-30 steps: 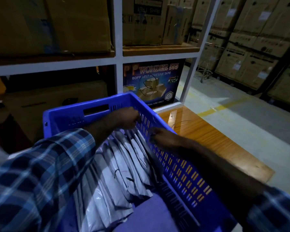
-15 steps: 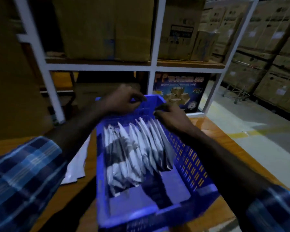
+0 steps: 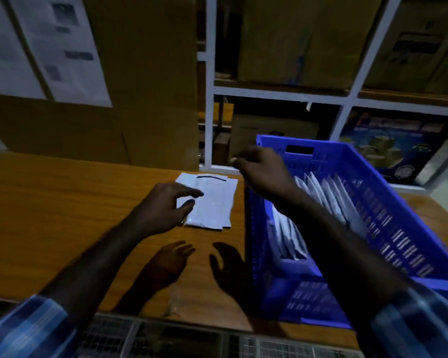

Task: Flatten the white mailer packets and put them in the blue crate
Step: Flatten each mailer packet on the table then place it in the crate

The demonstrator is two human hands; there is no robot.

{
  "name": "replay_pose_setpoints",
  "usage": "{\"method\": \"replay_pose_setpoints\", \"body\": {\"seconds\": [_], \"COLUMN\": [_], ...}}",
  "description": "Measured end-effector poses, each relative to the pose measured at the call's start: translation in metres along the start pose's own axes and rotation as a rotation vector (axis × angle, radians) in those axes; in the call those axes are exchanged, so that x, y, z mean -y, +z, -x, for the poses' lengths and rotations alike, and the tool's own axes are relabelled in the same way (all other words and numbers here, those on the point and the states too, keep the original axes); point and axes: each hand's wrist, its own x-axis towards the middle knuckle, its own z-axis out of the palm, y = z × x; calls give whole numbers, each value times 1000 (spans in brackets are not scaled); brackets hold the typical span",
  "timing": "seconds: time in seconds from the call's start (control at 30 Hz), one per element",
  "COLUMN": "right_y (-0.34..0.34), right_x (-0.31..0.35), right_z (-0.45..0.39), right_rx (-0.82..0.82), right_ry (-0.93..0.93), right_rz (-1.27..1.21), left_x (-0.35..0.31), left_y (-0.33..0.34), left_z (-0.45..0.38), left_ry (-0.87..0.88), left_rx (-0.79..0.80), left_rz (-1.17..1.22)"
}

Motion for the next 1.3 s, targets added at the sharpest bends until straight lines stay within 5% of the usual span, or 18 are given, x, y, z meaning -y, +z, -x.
{"method": "replay_pose_setpoints", "body": {"seconds": [0.4,0.57,1.1,1.3], "right_y": [167,241,361,376], "right_x": [20,-1,-69,-77], "right_z": [0,-26,-85,-79], "right_rx": [145,128,-99,-218], "right_ry": [186,287,473,475], "right_rz": [53,258,631,546], "left_x": [192,250,272,273], "left_y": [12,31,39,40], "left_z": [111,129,114,113], "left_ry": [-351,-422,-387,-388], "left_rx": [81,239,231,214], "left_rz": [-194,-386,-428,-448]}}
